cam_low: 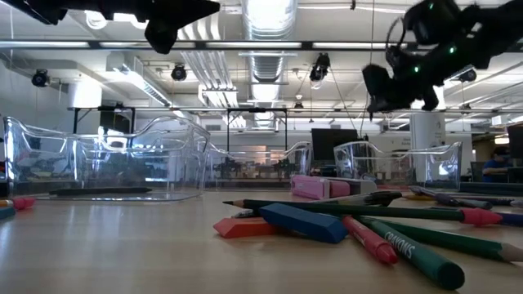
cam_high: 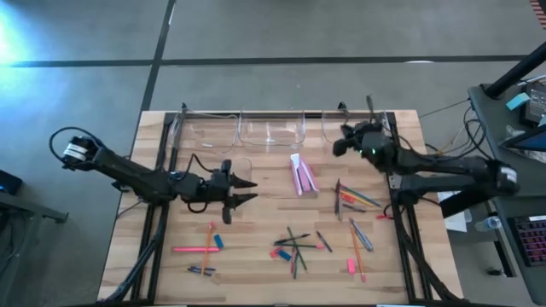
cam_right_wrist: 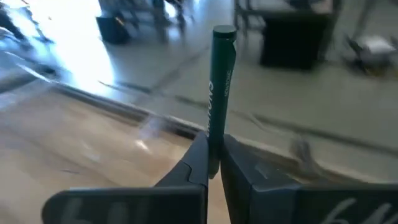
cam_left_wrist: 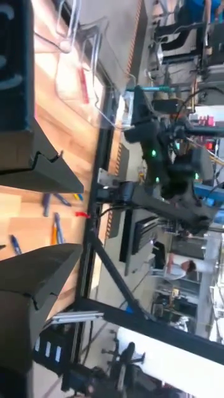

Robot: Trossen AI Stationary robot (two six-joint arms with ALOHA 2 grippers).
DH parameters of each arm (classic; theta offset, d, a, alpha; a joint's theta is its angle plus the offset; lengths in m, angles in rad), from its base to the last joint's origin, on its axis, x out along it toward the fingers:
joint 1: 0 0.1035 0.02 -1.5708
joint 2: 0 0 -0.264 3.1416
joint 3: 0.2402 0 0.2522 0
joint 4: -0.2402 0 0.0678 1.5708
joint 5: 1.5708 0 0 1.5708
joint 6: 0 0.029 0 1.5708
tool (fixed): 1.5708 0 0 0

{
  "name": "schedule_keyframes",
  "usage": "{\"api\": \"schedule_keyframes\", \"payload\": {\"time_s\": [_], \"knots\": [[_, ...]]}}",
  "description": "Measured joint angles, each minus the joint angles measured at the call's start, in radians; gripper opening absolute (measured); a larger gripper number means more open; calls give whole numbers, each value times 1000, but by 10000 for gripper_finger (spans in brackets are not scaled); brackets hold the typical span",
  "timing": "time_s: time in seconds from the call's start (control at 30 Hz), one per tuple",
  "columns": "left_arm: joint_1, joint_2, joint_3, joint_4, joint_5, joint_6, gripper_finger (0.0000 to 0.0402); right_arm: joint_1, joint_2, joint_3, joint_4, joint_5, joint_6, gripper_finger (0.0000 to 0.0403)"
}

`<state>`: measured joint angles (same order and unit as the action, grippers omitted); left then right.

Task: Sort crayons/erasers/pens/pencils in bins
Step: Put the green crayon into the top right transparent bin, then put the orange pencil into the top left transparent bin

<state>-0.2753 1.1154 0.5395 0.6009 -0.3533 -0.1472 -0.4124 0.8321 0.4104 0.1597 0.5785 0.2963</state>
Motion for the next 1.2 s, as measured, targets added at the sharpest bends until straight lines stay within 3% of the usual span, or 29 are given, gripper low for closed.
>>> {"api": "schedule_keyframes", "payload": {"time_s": [0.13,0.27,0.6,0.77,0.93,1.1,1.2], "knots": [[5,31,-5,39,-1,5,127,-247,29,-20,-7,-227,25,13],[5,43,-4,47,-2,3,128,-395,91,-18,-29,-372,52,20],[5,11,-1,-5,-4,-8,128,-417,134,-7,-33,-424,13,125],[3,-60,83,-341,-57,-86,128,-384,36,-7,-66,-425,-5,160],[-26,-91,218,-765,-109,-174,128,-293,-105,-8,-79,-474,-6,165],[-68,-56,355,-1194,-117,-336,128,-99,-236,-13,-67,-527,-8,154],[-104,-20,391,-1333,-60,-435,128,49,-291,-32,-34,-526,-8,150]]}}
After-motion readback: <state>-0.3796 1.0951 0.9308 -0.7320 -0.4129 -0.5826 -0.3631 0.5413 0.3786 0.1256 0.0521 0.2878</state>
